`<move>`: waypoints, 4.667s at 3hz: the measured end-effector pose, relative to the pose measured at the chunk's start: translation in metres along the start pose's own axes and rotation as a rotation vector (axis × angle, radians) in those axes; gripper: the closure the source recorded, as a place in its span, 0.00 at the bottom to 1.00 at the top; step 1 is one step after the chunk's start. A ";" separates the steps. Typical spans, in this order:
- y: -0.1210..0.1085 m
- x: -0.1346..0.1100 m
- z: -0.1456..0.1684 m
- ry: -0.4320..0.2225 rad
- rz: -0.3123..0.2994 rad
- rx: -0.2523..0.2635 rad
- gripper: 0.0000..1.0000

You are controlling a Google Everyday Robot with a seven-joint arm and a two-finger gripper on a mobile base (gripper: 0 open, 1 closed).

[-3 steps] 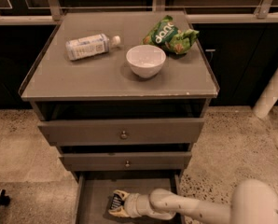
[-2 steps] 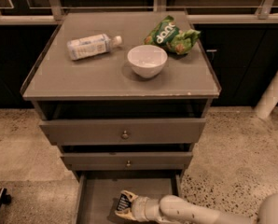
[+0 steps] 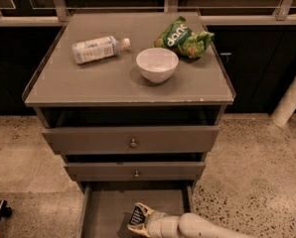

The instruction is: Pick rxbar blueberry from bottom drawer and place on counter

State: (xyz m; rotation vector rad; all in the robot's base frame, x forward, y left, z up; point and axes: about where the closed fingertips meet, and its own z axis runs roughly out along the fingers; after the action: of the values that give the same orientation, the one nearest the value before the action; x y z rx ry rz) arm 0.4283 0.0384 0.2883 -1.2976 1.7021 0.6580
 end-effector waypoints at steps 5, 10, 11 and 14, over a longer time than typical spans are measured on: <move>-0.017 -0.201 -0.106 0.079 -0.342 0.019 1.00; -0.064 -0.390 -0.193 0.169 -0.720 0.084 1.00; -0.074 -0.424 -0.191 0.190 -0.819 0.058 1.00; -0.114 -0.575 -0.158 0.137 -1.181 -0.149 1.00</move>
Offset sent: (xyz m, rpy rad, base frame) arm 0.0051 0.0066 0.2101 -0.1860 -0.2621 0.1271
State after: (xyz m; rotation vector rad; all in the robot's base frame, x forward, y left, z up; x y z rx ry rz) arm 0.5287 0.1508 0.8765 -2.1450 0.7116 -0.0240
